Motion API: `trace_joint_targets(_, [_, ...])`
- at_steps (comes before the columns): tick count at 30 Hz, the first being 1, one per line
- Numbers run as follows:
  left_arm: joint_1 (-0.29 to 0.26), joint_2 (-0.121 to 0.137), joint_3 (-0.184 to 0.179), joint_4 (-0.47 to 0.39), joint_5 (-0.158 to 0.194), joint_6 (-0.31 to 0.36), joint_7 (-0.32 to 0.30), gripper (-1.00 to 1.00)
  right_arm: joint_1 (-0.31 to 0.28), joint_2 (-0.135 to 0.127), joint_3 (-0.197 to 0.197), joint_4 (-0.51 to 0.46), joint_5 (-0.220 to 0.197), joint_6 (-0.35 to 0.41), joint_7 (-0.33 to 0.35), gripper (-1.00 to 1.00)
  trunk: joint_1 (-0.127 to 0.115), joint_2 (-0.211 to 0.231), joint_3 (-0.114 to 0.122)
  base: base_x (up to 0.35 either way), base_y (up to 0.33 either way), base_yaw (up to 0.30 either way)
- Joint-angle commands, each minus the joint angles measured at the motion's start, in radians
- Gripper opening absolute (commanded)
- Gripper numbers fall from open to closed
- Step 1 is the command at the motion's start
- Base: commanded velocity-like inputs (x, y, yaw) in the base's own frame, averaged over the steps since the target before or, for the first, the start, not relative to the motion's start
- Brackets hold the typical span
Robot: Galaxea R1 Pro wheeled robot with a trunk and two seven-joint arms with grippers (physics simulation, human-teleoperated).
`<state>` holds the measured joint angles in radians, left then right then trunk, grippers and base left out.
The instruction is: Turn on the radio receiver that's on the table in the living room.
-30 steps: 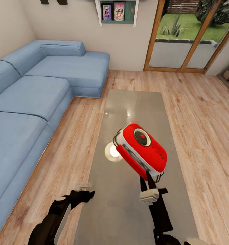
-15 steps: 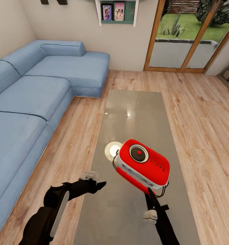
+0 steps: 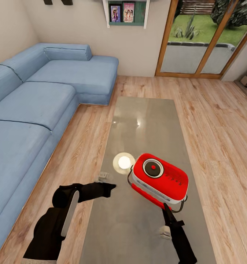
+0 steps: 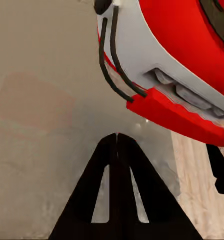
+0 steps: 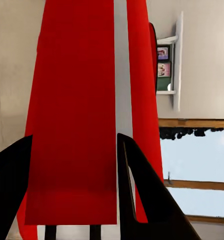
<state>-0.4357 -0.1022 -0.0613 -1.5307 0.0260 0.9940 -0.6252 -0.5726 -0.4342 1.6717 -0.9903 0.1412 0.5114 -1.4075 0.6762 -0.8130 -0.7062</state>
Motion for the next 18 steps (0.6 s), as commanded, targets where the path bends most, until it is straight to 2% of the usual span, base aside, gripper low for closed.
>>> trace_joint_targets(1, [-0.022, -0.006, 0.0, -0.001, 0.0, 0.012, 0.0, -1.0, 0.014, 0.002, 0.001, 0.026, 0.003, 0.0, -0.002, -1.0, 0.0, 0.0, 0.0, 0.0, 0.0, 0.0])
trace_joint_targets(5, [-0.071, -0.028, 0.0, -0.002, 0.031, 0.042, -0.001, -1.0, 0.048, 0.002, 0.002, 0.061, 0.003, -0.001, -0.011, -1.0, 0.0, 0.0, 0.0, 0.0, 0.0, 0.0])
trace_joint_targets(9, [-0.091, -0.032, 0.0, -0.003, 0.092, 0.048, -0.001, -1.0, 0.054, 0.001, 0.002, 0.066, 0.003, -0.001, -0.017, -1.0, 0.0, 0.0, 0.0, 0.0, 0.0, 0.0])
trace_joint_targets(15, [-0.094, -0.033, 0.0, -0.003, 0.108, 0.049, -0.001, -1.0, 0.055, 0.008, 0.002, 0.061, 0.003, -0.001, -0.028, -1.0, 0.0, 0.0, 0.0, 0.0, 0.0, 0.0])
trace_joint_targets(18, [-0.101, -0.034, 0.0, -0.003, 0.144, 0.049, -0.001, -1.0, 0.058, 0.015, 0.002, 0.054, 0.003, -0.001, -0.04, -1.0, 0.0, 0.0, 0.0, 0.0, 0.0, 0.0])
